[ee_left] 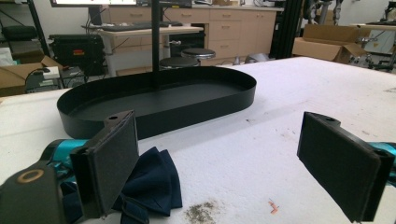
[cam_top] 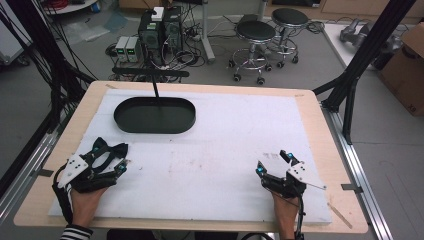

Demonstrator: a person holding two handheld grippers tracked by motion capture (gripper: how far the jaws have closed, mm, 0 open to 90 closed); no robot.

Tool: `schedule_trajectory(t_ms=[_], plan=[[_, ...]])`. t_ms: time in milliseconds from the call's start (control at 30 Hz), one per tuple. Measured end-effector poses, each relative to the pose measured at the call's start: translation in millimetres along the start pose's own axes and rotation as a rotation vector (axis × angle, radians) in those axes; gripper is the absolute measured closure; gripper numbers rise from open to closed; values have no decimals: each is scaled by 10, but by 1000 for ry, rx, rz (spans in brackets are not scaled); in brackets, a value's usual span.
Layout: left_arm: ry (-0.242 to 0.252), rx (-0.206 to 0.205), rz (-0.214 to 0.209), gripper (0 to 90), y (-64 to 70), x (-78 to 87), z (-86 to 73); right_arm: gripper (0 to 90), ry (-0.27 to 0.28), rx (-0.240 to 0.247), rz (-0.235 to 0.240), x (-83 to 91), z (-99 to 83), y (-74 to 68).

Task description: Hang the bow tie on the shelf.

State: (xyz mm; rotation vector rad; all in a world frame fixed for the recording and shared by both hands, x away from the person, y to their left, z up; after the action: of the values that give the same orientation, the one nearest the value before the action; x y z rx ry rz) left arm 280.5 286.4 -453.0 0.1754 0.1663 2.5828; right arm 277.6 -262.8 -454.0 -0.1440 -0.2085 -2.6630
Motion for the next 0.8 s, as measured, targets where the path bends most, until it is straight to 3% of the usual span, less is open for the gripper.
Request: schedule_trajectory(t_ms=[800], plan=[[-31,-7,38,132,9,-32,4,105,10,-14,-6,8,-3,8]])
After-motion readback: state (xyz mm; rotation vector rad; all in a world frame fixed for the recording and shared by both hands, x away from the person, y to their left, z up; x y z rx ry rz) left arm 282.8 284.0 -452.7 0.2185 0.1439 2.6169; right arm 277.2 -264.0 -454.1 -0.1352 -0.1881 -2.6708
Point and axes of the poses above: each handheld gripper's, and its own axes: x roughly backward along the jaws, z roughly out of its top, y roughly to its right, the point moved 2 cm from there along -x, roughly forward along the jaws, and after that the axes turned 8 degrees about x, right-handed, at the moved point
